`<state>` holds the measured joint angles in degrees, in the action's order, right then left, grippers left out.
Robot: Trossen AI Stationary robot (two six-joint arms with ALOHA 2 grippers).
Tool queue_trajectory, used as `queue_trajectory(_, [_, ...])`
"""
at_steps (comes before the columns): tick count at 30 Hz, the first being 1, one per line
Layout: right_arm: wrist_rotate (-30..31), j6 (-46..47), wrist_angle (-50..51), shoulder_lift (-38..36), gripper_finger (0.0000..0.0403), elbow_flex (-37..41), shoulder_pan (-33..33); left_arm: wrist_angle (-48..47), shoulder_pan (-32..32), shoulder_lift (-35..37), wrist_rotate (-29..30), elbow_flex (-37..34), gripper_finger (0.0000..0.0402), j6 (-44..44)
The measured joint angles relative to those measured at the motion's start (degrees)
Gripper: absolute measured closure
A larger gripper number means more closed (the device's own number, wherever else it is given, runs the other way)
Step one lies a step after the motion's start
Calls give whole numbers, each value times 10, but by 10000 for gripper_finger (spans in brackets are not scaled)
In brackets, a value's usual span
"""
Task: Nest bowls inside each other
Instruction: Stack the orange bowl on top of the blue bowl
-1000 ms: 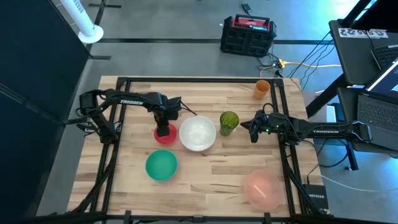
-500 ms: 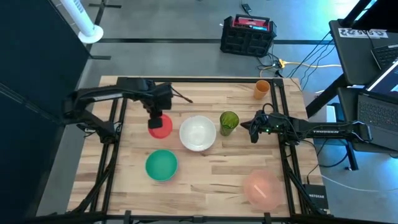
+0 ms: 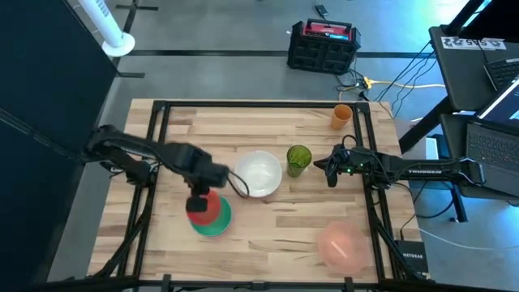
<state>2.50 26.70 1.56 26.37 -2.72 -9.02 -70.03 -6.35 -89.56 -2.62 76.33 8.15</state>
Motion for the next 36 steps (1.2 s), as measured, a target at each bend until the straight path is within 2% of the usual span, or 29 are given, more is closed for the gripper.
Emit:
queue_trajectory(6, [-17, 0, 0, 0, 403, 0, 0, 55, -73, -29, -9, -44, 401, 58])
queue_trajectory(13, [-28, 0, 0, 0, 403, 0, 0, 81, -74, -30, -25, -78, 394, 60])
queue_trajectory(18, [-28, 0, 0, 0, 403, 0, 0, 107, -70, -29, -33, -78, 363, 63])
queue_trajectory(36, [-27, 0, 1, 0, 403, 0, 0, 64, -59, -29, -37, -78, 262, 52])
